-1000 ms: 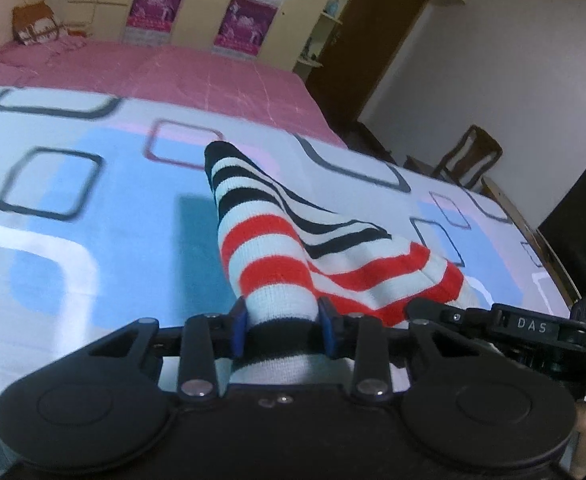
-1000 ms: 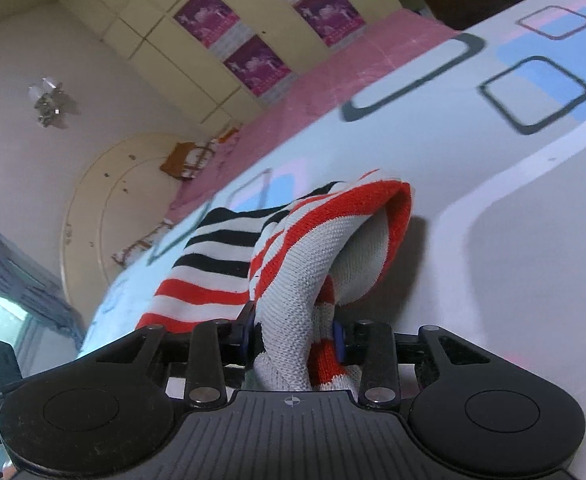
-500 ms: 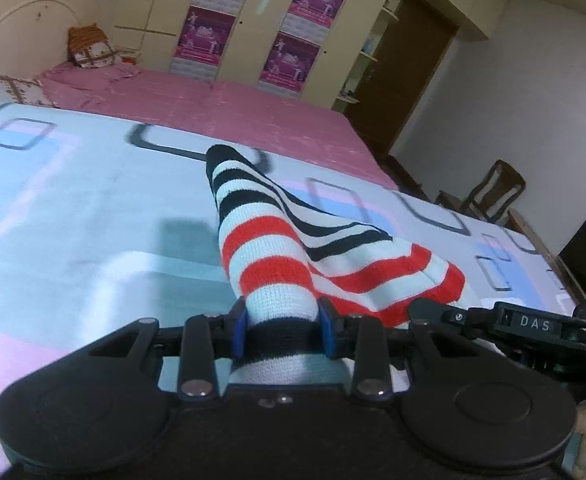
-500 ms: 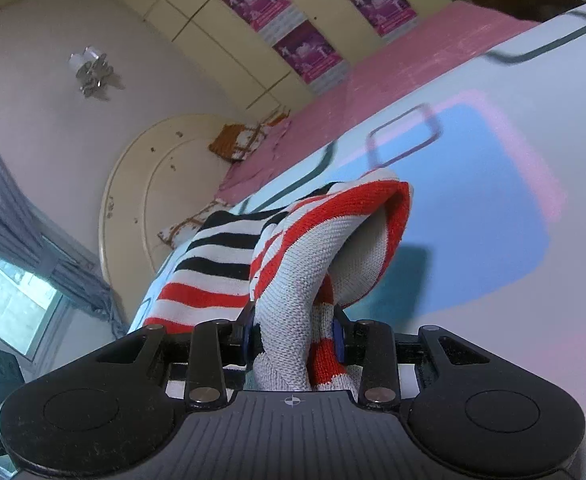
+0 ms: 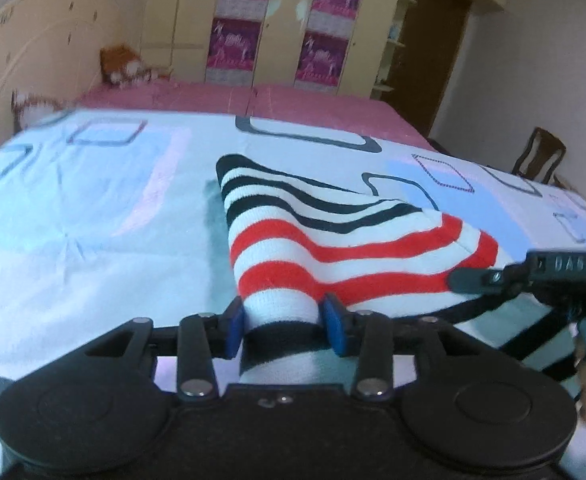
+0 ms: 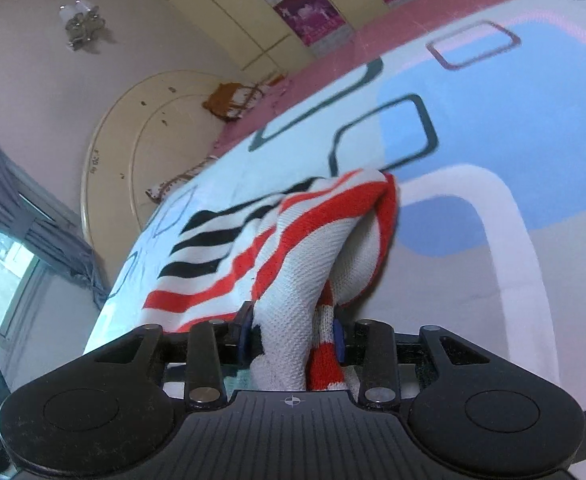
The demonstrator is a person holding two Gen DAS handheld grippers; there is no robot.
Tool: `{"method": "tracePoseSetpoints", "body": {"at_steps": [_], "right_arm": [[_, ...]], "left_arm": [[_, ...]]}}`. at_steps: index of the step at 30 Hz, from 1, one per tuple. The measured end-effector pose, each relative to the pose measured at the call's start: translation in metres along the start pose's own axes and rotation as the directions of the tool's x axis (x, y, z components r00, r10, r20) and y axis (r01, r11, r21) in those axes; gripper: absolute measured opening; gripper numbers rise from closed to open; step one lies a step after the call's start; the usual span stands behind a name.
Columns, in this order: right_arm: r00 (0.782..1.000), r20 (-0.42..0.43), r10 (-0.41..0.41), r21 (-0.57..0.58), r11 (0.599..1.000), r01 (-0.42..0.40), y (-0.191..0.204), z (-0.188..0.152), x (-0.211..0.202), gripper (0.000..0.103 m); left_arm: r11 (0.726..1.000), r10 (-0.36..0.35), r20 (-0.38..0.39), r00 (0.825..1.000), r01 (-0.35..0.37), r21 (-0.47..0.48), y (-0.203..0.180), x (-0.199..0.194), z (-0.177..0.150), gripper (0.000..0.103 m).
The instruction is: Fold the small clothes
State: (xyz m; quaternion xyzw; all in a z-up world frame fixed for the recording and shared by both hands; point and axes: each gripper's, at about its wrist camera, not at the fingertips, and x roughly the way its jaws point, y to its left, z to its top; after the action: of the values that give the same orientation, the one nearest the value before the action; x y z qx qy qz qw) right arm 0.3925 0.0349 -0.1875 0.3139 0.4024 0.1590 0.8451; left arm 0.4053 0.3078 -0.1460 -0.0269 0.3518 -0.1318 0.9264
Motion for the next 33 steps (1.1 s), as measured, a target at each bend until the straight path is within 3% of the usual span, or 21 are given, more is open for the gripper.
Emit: {"method": "tracePoseSetpoints", "body": {"at_steps": [2, 5, 7, 11, 14, 15, 20, 24, 28, 30, 33], "right_arm": [[1.000, 0.004, -0.023, -0.004, 1.000, 0.023, -0.004, 0.001, -0.003, 0.043], [0.998, 0.032, -0.061, -0.027, 0.998, 0.062, -0.003, 0.008, -0.014, 0.043], [0.995, 0.048, -0.087, -0.060, 0.994, 0.090, 0.003, 0.013, -0.021, 0.043], [0.986, 0.115, -0.123, -0.146, 0.980, 0.139, 0.024, 0.025, -0.028, 0.043], [0.979, 0.131, -0.159, -0.219, 0.958, 0.185, 0.043, 0.032, -0.014, 0.039], [0.976, 0.130, -0.173, -0.236, 0.951, 0.199, 0.049, 0.035, -0.006, 0.031], [0.964, 0.114, -0.239, -0.295, 0.919, 0.263, 0.065, 0.038, 0.030, 0.030], [0.921, 0.141, -0.364, -0.394, 0.833, 0.389, 0.058, 0.026, 0.058, 0.030], [0.900, 0.196, -0.391, -0.433, 0.789, 0.437, 0.046, 0.013, 0.067, 0.030], [0.897, 0.201, -0.394, -0.439, 0.782, 0.442, 0.046, 0.013, 0.067, 0.030], [0.907, 0.189, -0.376, -0.410, 0.809, 0.421, 0.047, 0.012, 0.059, 0.030]], "left_arm": [[1.000, 0.011, 0.003, 1.000, -0.011, 0.024, -0.003, -0.003, 0.002, 0.045], [0.996, 0.058, 0.032, 0.998, -0.060, 0.064, -0.006, -0.008, 0.006, 0.058], [0.992, 0.088, 0.085, 0.992, -0.095, 0.079, -0.005, -0.019, 0.006, 0.058], [0.996, 0.058, 0.122, 0.991, -0.066, 0.063, -0.004, -0.026, 0.018, 0.054], [0.995, 0.049, 0.095, 0.994, -0.057, 0.084, -0.011, -0.010, 0.031, 0.044], [0.994, 0.048, 0.082, 0.995, -0.055, 0.090, -0.013, -0.003, 0.035, 0.041], [0.996, 0.050, -0.002, 0.999, -0.050, 0.080, -0.015, 0.036, 0.041, 0.037], [0.995, 0.063, -0.033, 0.997, -0.060, 0.080, -0.014, 0.052, 0.037, 0.038], [0.993, 0.065, -0.034, 0.997, -0.062, 0.100, -0.015, 0.053, 0.035, 0.038], [0.993, 0.068, -0.038, 0.997, -0.064, 0.104, -0.015, 0.050, 0.036, 0.038], [0.989, 0.079, -0.034, 0.996, -0.074, 0.125, -0.020, 0.042, 0.038, 0.037]]}}
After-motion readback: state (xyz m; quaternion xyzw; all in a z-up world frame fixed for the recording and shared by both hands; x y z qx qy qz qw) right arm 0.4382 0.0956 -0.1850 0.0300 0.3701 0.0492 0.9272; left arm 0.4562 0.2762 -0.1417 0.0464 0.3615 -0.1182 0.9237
